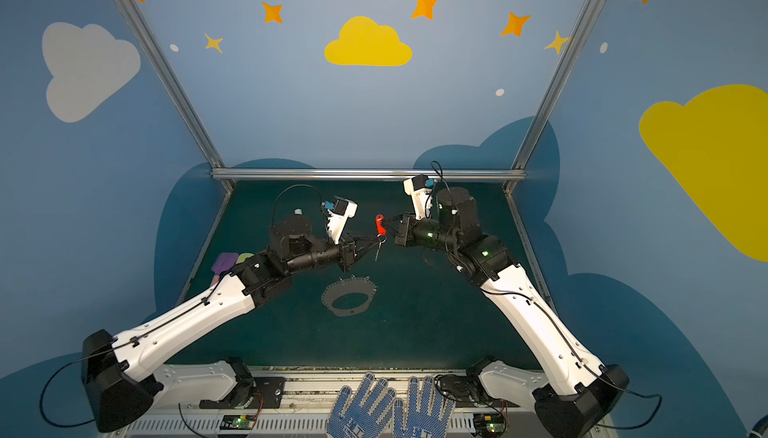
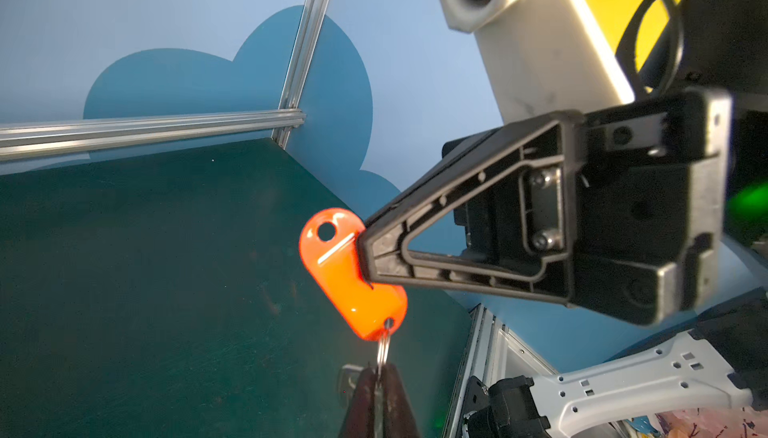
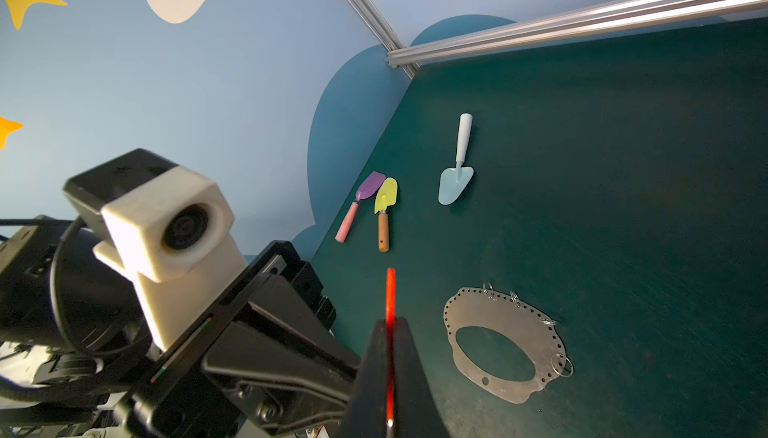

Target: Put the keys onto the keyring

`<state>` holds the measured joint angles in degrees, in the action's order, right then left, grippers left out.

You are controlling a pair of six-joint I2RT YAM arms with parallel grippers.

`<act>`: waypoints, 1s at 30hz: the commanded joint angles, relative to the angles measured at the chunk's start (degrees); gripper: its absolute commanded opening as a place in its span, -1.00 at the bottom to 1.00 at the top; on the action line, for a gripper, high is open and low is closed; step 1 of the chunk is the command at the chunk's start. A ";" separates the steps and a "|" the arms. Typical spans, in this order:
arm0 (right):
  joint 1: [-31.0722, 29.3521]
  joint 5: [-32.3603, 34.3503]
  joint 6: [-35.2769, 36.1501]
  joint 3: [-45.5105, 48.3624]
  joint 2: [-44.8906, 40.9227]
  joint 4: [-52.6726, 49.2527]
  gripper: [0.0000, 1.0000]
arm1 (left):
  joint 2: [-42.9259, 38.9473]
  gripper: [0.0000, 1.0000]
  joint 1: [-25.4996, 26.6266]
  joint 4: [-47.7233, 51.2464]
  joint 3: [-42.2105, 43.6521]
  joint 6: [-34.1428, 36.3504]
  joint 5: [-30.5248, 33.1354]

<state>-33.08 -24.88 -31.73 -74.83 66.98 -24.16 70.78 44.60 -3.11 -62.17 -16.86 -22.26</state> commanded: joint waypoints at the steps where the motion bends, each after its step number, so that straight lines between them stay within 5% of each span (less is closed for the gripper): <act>1: -0.06 0.50 -0.59 0.78 -1.23 1.42 -0.90 | -1.17 -0.88 0.16 -0.05 -0.98 0.89 0.12; 5: 0.02 0.63 -0.88 0.69 -1.68 1.83 -0.91 | -0.93 -0.43 0.14 -0.37 -0.51 0.36 0.40; 12: -0.04 0.27 -1.10 0.38 -2.01 2.01 -0.91 | 0.16 -0.16 0.18 -2.67 0.39 -0.76 -0.40; 19: 0.03 -0.08 -1.60 0.71 -2.12 2.81 -0.92 | 1.65 -0.18 0.67 -4.18 -0.47 -1.07 -0.62; 30: -0.01 -0.52 -2.10 1.22 -2.54 3.72 -0.92 | 2.32 -0.57 1.45 -3.39 -1.86 0.95 0.83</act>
<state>-33.08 -24.75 -33.67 -74.52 65.95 -22.22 72.77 45.93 -5.67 -62.04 -17.04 -22.11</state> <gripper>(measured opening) 0.054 0.225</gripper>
